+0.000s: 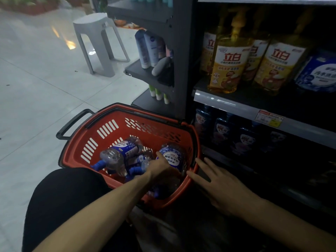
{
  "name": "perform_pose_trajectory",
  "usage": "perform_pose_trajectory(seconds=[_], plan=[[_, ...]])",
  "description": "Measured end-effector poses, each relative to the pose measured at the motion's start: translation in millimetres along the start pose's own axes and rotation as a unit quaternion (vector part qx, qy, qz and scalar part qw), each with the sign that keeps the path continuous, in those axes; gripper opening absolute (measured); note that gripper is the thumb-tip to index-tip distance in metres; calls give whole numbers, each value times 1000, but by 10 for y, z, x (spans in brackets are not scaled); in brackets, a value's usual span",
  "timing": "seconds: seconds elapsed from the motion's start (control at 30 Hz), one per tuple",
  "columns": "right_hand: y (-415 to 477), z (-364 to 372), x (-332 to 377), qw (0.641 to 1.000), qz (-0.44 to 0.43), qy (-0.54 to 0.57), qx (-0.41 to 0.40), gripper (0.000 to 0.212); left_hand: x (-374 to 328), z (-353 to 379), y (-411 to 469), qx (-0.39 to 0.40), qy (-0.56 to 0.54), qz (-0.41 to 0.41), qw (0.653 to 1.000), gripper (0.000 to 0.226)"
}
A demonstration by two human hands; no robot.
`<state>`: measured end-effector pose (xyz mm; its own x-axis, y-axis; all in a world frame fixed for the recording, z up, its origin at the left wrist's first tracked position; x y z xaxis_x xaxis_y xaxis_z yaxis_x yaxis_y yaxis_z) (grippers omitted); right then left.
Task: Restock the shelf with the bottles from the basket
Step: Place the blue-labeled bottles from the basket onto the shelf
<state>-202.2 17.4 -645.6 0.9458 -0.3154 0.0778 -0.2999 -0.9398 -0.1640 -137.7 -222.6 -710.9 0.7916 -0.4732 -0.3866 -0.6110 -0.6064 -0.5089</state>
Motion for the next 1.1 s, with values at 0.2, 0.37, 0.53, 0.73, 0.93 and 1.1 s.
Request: perform_pose_trajectory(seconds=[0.2, 0.37, 0.53, 0.73, 0.93, 1.1], plan=[[10, -34, 4, 1000, -5, -9, 8, 94, -115, -15, -111, -111, 270, 69, 954, 130], [28, -30, -2, 1000, -5, -2, -11, 89, -107, -89, -206, -150, 412, 152, 886, 131], [45, -124, 21, 1000, -12, -5, 1, 79, -49, -234, -292, -170, 489, 228, 824, 112], [184, -289, 116, 996, -2, 38, -77, 61, 191, -421, -337, -223, 544, 320, 743, 121], [571, -421, 199, 989, 30, 110, -99, 86, 348, -762, -492, -343, 485, 375, 711, 120], [967, -500, 224, 982, 23, 76, -171, 118, 245, -1104, -672, -431, 429, 412, 678, 116]])
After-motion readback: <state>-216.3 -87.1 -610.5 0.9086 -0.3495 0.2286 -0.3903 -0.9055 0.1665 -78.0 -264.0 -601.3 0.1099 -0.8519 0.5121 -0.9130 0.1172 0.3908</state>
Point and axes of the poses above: each hand's wrist, its own y-axis towards the middle knuckle, its own z-axis out of the palm, x = y × z, the point moved 1 cm from there along y, towards the middle knuckle, and after that the axes turned 5 degrees about -x, right-handed, at the moved point
